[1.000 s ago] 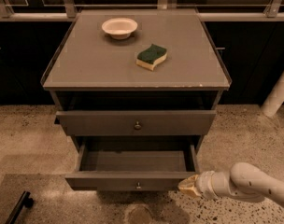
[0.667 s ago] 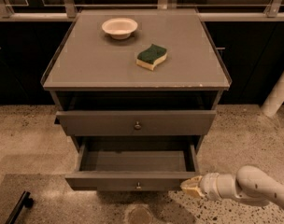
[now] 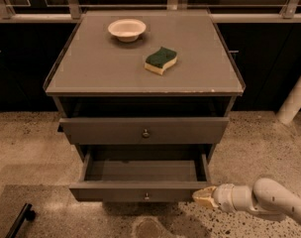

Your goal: Close middle drawer

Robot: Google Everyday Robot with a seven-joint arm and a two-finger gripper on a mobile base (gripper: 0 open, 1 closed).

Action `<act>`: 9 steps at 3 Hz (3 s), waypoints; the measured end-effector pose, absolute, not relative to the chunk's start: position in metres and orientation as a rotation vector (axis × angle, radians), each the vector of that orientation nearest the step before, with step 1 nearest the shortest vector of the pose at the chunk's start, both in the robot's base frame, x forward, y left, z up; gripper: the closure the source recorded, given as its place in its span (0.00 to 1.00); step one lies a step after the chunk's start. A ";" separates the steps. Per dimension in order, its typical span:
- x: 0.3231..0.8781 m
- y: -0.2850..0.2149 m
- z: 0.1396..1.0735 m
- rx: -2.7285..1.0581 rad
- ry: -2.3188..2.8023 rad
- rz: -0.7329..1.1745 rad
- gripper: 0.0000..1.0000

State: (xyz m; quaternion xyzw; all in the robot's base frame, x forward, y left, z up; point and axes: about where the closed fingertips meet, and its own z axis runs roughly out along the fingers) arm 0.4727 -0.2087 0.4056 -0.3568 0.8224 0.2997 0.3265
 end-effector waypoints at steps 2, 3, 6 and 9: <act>0.494 -0.198 0.398 -0.971 2.168 0.742 1.00; 0.508 -0.194 0.397 -0.983 2.171 0.700 1.00; 0.589 -0.193 0.407 -1.054 2.215 0.241 1.00; 0.612 -0.198 0.405 -0.996 2.186 0.312 1.00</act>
Offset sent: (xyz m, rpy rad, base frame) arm 0.0351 0.0117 -0.0097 -0.0686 -0.0136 0.0084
